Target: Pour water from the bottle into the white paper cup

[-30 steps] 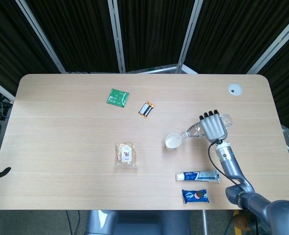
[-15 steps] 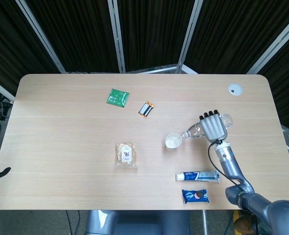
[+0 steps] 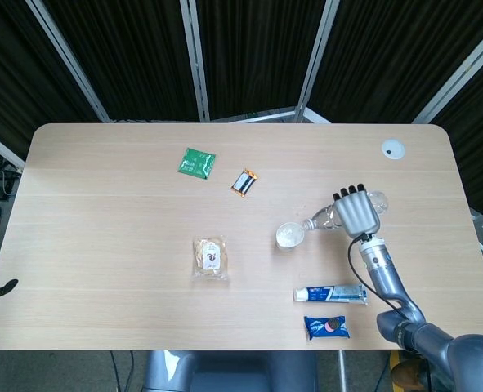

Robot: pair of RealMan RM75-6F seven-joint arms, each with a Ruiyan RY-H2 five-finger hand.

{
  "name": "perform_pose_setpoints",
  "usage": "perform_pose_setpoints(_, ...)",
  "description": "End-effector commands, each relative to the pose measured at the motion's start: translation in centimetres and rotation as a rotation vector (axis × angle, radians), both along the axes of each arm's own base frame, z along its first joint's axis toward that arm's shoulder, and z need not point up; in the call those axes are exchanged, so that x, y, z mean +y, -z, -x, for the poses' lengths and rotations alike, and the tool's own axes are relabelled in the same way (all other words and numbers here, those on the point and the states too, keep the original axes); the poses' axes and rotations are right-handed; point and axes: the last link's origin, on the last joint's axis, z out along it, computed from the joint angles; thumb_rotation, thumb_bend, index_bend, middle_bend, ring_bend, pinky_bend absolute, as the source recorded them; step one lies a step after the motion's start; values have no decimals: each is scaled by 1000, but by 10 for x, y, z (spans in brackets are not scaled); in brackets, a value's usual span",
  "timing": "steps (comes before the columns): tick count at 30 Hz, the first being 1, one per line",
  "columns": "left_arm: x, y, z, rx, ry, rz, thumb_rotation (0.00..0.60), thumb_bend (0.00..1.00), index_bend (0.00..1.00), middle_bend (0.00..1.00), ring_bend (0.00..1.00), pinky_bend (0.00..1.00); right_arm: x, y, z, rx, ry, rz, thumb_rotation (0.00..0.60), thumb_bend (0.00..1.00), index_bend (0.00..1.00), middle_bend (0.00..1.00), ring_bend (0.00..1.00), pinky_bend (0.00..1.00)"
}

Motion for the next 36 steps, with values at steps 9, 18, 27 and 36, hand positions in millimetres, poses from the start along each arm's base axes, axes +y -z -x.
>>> perform_pose_setpoints(9,0,0,0,-3,-5,6,600,0,0,0,0,0,2,-6,-8,-569,112,-49,600,560,508,650,516,462)
perform_pose_setpoints(18,0,0,0,-9,-6,11,600,0,0,0,0,0,6,1,-9,-1065,271,-130,600,562,508,650,514,462)
perform_pose_setpoints(27,0,0,0,-14,-8,16,600,0,0,0,0,0,0,12,-3,-1336,357,-106,600,561,512,647,506,462)
perform_pose_setpoints(36,0,-1,1,-15,-12,15,600,0,0,0,0,0,-15,23,6,-1352,359,-39,600,560,512,640,489,462)
